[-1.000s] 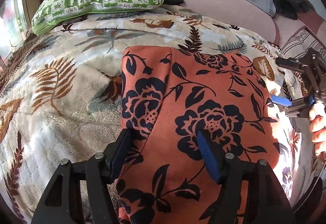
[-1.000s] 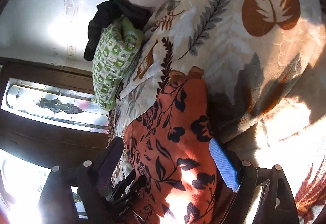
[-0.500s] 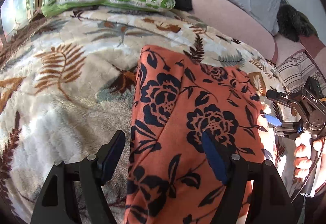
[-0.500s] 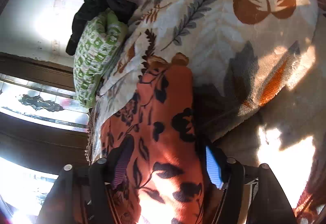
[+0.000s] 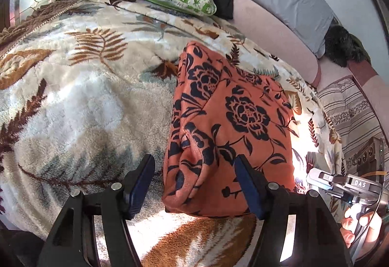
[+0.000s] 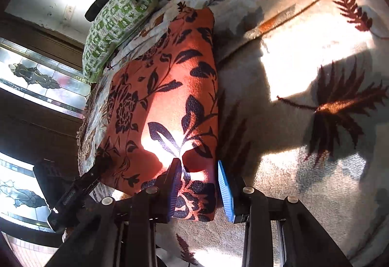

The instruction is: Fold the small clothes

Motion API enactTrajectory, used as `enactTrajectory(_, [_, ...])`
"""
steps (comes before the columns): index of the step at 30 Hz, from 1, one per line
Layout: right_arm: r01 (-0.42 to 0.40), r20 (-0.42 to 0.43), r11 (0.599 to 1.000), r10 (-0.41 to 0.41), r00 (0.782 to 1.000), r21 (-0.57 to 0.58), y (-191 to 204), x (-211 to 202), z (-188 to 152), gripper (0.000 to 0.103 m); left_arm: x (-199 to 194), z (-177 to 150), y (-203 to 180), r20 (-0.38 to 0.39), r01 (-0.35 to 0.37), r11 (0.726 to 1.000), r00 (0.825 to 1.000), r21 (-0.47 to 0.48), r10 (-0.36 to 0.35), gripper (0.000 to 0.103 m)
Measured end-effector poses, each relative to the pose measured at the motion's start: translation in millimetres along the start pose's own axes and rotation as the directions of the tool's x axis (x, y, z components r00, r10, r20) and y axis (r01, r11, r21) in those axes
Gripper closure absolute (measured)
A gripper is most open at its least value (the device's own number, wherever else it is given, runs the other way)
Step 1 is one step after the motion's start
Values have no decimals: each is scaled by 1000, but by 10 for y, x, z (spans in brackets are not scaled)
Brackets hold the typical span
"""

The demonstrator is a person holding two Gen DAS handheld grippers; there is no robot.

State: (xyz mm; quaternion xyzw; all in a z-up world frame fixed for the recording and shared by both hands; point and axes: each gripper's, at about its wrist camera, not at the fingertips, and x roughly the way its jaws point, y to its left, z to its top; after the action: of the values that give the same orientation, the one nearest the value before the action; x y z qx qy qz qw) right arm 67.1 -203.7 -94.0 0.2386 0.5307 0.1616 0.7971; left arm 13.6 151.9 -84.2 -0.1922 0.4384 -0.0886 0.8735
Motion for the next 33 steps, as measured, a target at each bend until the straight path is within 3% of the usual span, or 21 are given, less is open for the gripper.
enactTrajectory(2, [7, 62, 999, -5, 998, -38, 162, -205, 73, 68, -22, -40, 28, -4, 25, 1000, 1000, -13, -26, 35])
enactTrajectory(3, [0, 85, 998, 6, 996, -63, 264, -279, 129, 60, 56, -76, 55, -44, 3, 1000, 999, -11, -4, 38])
enactTrajectory(4, [-17, 97, 996, 25, 995, -88, 355, -325, 157, 38, 194, -109, 141, -103, -22, 999, 995, -32, 19, 47])
enactTrajectory(5, [-43, 106, 993, 55, 993, -108, 436, -346, 174, 29, 276, -151, 249, -128, -14, 997, 992, -80, 4, 54])
enactTrajectory(6, [-64, 110, 990, 78, 991, -125, 587, -300, 196, 27, 242, -158, 307, -103, 15, 993, 994, -116, -27, 55])
enactTrajectory(9, [-101, 33, 985, 107, 994, -138, 755, 18, 257, 27, 83, -120, 297, -88, 37, 991, 995, -130, -49, 56])
enactTrajectory(12, [-74, -109, 996, 68, 992, -50, 515, 497, 231, 27, -179, 18, 209, -1, 71, 993, 997, -92, -71, 54])
enactTrajectory(14, [-105, -93, 993, 101, 991, -50, 453, 497, 162, 27, -272, 201, 154, 45, 98, 993, 994, -71, -95, 45])
enactTrajectory(16, [-114, -95, 992, 109, 990, -57, 436, 486, 145, 27, -218, 416, 105, 58, 119, 992, 992, -46, -116, 44])
enactTrajectory(18, [-125, -98, 991, 119, 988, -49, 416, 486, 149, 27, 23, 667, 13, 32, 109, 994, 994, 15, -109, 44])
enactTrajectory(20, [-129, -100, 990, 124, 987, -50, 410, 486, 147, 27, 336, 897, -10, -21, 122, 992, 992, 11, -122, 44])
enactTrajectory(22, [-138, -98, 989, 132, 986, -55, 404, 486, 143, 27, 653, 1078, 52, -77, 142, 989, 987, -27, -144, 52])
enactTrajectory(24, [-153, -100, 987, 147, 984, -52, 376, 480, 137, 27, 1010, 1176, 150, -159, 111, 990, 980, -83, -123, 82])
enactTrajectory(26, [-173, -101, 984, 168, 981, -36, 339, 475, 137, 27, 1254, 1223, 251, -204, 107, 988, 971, -108, -127, 88])
enactTrajectory(28, [-188, -104, 982, 184, 977, -33, 316, 481, 138, 27, 1240, 1240, 284, -205, 122, 984, 968, -129, -147, 88])
enactTrajectory(31, [-200, -102, 979, 196, 975, -28, 291, 477, 129, 26, 1011, 1171, 154, -168, 87, 995, 981, -45, -94, 85])
enactTrajectory(32, [-202, -103, 979, 199, 975, -24, 286, 478, 130, 26, 897, 1133, 114, -150, 66, 998, 986, -17, -68, 68])
enactTrajectory(33, [-207, -103, 978, 204, 973, -22, 285, 472, 131, 25, 764, 1070, 78, -127, 53, 999, 991, 0, -52, 43])
